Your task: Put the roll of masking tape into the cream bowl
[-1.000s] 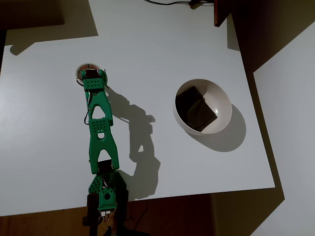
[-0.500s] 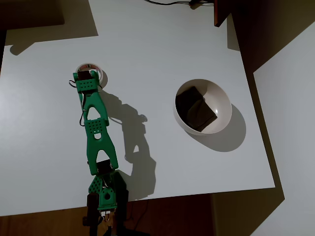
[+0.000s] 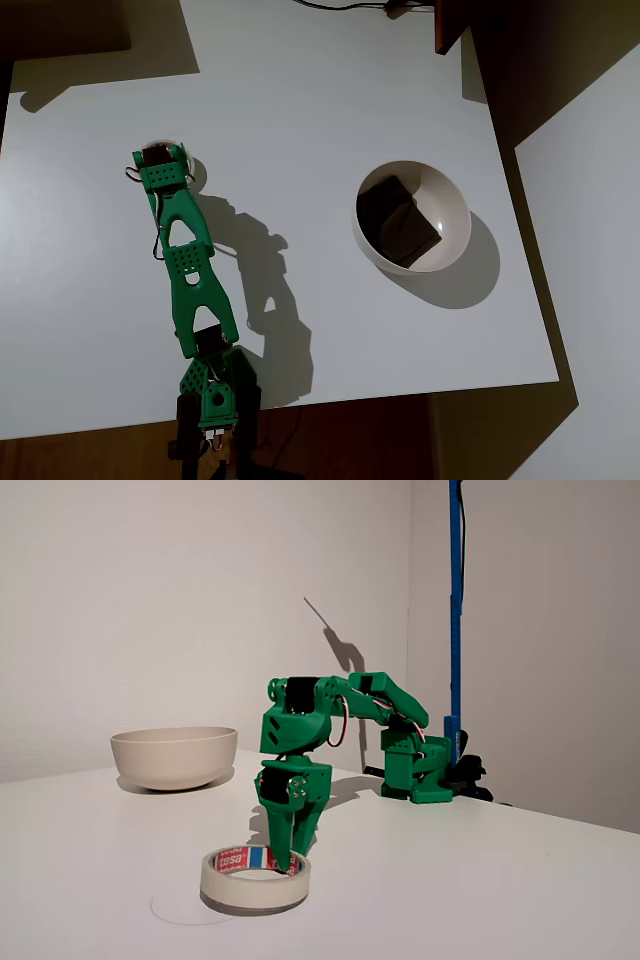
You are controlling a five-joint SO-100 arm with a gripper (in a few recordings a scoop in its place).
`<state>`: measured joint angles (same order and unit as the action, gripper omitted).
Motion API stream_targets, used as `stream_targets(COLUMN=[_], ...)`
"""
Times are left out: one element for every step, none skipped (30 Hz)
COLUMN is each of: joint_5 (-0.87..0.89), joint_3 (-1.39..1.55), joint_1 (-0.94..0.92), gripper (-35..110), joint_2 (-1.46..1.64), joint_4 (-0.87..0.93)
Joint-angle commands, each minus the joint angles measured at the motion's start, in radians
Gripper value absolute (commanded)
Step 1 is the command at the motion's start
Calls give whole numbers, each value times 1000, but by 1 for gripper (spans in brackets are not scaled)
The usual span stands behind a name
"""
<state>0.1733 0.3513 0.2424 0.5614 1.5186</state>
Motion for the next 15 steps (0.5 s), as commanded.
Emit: stream_targets(joint_5=[0, -3, -5, -5, -5, -5, -3, 2, 6, 14, 20, 26, 29, 37, 46], joint_3=[-58, -58, -58, -58, -58, -58, -58, -58, -58, -58, -58, -58, -58, -58, -58], joint_1=[5, 5, 5, 5, 3, 3, 3, 2, 0, -3, -5, -5, -6, -8, -8], gripper=[-8, -8, -8, -8, -8, -8, -8, -8, -8, -8, -8, -8, -8, -8, -8], joint_2=[31, 31, 37, 46, 58, 75, 95, 120, 149, 179, 212, 242, 273, 304, 331], joint_4=[-2, -5, -6, -9, -12, -12, -12, -12, -9, -5, 3, 12, 21, 32, 43])
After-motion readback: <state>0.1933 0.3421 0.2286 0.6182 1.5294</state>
